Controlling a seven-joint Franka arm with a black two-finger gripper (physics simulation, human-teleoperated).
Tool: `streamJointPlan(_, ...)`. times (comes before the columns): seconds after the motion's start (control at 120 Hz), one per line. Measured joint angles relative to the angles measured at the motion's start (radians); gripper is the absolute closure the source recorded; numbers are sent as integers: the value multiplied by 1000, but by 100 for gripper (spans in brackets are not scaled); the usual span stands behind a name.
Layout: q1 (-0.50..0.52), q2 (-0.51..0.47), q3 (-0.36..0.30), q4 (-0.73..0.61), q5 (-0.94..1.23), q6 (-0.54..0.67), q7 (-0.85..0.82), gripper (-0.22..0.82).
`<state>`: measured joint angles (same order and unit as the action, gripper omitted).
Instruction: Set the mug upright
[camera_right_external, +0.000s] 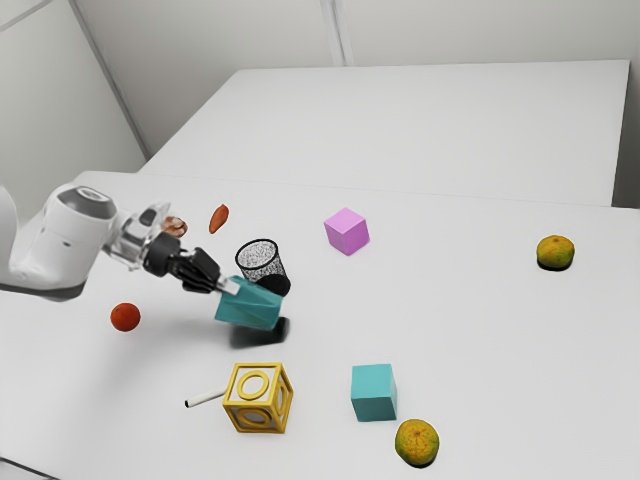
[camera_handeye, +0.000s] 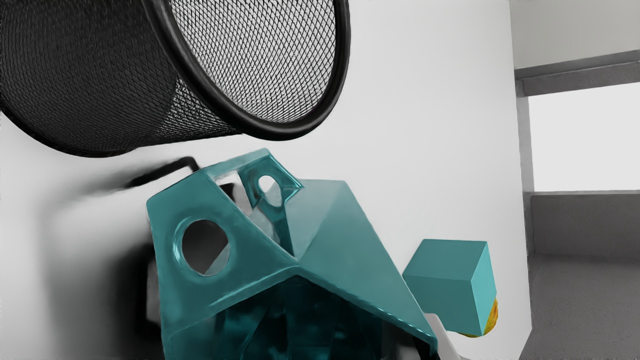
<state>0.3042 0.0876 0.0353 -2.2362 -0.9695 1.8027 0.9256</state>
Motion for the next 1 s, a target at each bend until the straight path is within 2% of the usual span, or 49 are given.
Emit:
streamJointPlan(0.2,0,-108,42,3,101,-24,3,78)
streamJointPlan(0.4,8,-137,37,35,331,12,-53,78)
streamJointPlan(0.642,-38,-146,-57,149,592,61,-162,79)
streamJointPlan(0.758,-54,-138,-70,178,670,71,-215,79)
streamJointPlan(1.0,-16,-96,-116,234,820,115,-333,79)
